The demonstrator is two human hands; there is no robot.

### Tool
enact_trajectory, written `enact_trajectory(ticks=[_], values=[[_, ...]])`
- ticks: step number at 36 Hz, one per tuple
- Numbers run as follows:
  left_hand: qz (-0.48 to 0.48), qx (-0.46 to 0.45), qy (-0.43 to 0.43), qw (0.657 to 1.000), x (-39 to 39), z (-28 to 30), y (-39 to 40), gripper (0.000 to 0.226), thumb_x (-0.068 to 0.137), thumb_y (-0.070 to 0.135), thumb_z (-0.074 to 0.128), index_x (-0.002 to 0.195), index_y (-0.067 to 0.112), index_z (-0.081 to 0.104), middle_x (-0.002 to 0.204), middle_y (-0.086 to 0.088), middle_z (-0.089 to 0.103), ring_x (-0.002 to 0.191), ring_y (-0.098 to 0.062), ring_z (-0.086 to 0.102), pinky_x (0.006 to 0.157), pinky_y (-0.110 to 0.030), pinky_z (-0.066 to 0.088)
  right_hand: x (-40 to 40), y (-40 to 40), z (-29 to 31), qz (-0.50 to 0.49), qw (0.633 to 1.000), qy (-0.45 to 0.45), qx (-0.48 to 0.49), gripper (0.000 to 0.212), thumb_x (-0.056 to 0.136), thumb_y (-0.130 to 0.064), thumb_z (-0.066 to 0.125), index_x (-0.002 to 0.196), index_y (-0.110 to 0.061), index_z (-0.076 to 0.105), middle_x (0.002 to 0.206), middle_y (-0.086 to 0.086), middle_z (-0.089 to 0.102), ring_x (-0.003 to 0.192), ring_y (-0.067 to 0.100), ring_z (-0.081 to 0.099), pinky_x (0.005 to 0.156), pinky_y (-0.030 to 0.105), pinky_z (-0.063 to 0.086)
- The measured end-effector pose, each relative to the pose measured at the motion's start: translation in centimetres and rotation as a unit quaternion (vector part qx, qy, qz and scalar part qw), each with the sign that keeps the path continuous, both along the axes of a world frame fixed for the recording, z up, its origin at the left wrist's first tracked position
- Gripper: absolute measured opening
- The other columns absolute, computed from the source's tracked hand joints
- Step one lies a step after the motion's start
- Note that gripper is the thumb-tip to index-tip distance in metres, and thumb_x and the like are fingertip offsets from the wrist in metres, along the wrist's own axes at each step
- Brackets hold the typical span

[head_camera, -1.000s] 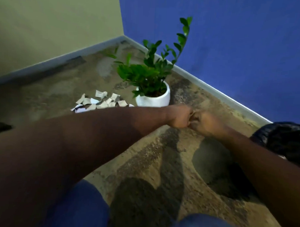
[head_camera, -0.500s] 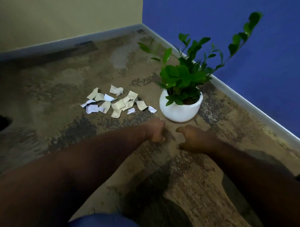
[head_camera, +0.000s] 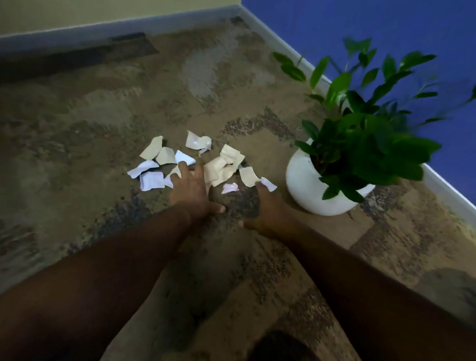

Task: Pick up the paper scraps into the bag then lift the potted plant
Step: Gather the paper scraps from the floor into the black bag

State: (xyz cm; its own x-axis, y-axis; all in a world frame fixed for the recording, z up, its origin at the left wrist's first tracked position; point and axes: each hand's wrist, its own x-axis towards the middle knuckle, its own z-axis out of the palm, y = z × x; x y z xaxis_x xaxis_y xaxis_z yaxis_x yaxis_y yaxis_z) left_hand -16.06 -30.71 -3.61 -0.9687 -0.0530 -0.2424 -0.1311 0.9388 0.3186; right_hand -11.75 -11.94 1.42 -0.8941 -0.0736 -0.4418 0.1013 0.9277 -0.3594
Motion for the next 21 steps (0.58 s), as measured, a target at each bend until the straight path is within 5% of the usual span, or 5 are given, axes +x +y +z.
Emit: enact_trajectory(ticks=[4, 8, 17, 21], values=[[-0.002, 0.013, -0.027, 1.0, -1.3, -1.0, -0.8, 0.146, 0.044, 0.068, 0.086, 0.155, 0.029, 0.0, 0.149, -0.018, 0.017, 0.134, -0.047, 0.035, 0.1, -0.052, 0.045, -3.9, -2.7, -1.1, -0.061, 0.998, -0.006, -0.002, 0.113, 0.073, -0.046, 0.081, 0.156, -0.02, 0.009, 0.161, 0.011, 0.02, 0.148, 0.031, 0.023, 0.119, 0.047, 0.026], [-0.027, 0.002, -0.023, 0.999, -2.8, -1.2, -0.3, 0.144, 0.042, 0.068, 0.086, 0.154, 0.028, 0.004, 0.145, -0.016, 0.02, 0.129, -0.044, 0.038, 0.096, -0.052, 0.045, -6.9, -4.1, -2.1, -0.095, 0.995, -0.001, 0.043, 0.087, 0.086, -0.039, 0.068, 0.155, -0.016, 0.019, 0.156, 0.012, 0.029, 0.142, 0.032, 0.032, 0.116, 0.047, 0.029], [-0.196, -0.06, -0.052, 0.977, -7.9, -0.1, 0.7, 0.145, 0.048, 0.062, 0.088, 0.156, 0.019, 0.002, 0.152, -0.025, 0.018, 0.133, -0.046, 0.038, 0.105, -0.049, 0.041, -8.8, -2.9, -3.2, -0.176, 0.982, -0.075, 0.006, 0.131, 0.069, -0.036, 0.088, 0.156, -0.017, -0.008, 0.162, 0.017, 0.008, 0.15, 0.035, 0.013, 0.119, 0.051, 0.021], [-0.236, -0.073, -0.1, 0.964, -10.1, 0.4, 1.0, 0.156, 0.041, 0.059, 0.092, 0.156, 0.023, -0.007, 0.154, -0.031, 0.005, 0.132, -0.05, 0.042, 0.104, -0.05, 0.046, -9.3, -4.0, -3.0, -0.152, 0.987, -0.048, 0.006, 0.119, 0.071, -0.038, 0.086, 0.156, -0.019, 0.006, 0.158, 0.016, 0.021, 0.146, 0.034, 0.022, 0.113, 0.054, 0.032]])
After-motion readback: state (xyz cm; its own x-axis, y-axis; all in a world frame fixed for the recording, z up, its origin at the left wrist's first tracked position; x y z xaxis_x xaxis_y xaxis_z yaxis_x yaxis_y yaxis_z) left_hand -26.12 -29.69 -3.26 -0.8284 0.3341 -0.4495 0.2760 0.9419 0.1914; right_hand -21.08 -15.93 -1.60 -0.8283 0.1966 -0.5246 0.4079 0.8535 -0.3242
